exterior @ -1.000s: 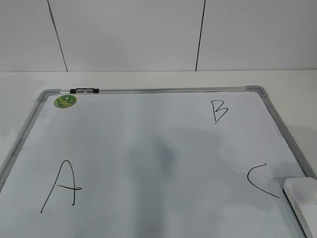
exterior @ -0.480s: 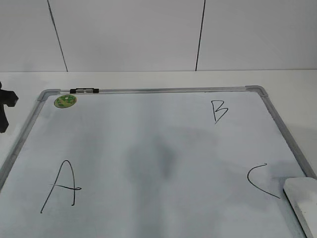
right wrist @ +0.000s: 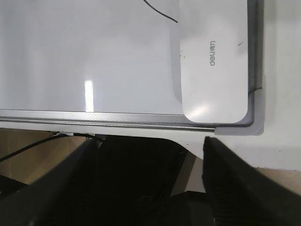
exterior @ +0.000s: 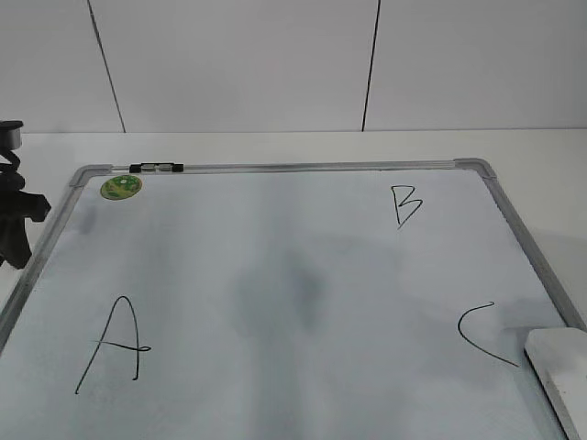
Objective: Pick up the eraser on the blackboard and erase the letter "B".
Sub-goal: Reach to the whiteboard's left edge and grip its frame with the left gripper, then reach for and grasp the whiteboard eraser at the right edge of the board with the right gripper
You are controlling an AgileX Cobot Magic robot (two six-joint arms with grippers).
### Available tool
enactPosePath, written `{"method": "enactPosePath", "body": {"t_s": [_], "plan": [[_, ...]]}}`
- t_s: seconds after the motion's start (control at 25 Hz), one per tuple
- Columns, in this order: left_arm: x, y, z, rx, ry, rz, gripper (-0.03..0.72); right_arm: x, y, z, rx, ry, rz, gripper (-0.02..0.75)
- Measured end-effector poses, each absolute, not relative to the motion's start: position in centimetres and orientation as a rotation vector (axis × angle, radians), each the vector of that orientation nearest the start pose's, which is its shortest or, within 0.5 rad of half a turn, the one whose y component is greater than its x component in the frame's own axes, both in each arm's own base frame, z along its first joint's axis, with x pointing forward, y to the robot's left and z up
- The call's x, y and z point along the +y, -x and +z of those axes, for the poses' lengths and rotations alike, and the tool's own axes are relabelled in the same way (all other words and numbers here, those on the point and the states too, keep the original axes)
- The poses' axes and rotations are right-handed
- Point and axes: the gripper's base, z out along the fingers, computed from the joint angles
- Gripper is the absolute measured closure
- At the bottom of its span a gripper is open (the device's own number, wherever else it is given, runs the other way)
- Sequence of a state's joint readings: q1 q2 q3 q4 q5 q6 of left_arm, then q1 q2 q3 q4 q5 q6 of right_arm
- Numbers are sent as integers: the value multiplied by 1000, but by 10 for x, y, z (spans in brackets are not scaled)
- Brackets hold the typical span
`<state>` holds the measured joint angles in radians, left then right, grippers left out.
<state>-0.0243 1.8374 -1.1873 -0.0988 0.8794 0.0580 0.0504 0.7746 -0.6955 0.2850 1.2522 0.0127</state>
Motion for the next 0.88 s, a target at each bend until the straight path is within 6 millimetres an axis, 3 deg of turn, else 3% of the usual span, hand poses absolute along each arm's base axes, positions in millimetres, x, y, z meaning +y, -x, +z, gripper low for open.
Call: {"method": "enactPosePath", "body": {"t_s": [0.28,0.88], "plan": [[-16,-349,161,3063,-40,-120,462,30,-104,289,2795,-10,416,206],[-16,-354,153,3077,-53,-122,477,30,-104,289,2795,-10,416,206]]}}
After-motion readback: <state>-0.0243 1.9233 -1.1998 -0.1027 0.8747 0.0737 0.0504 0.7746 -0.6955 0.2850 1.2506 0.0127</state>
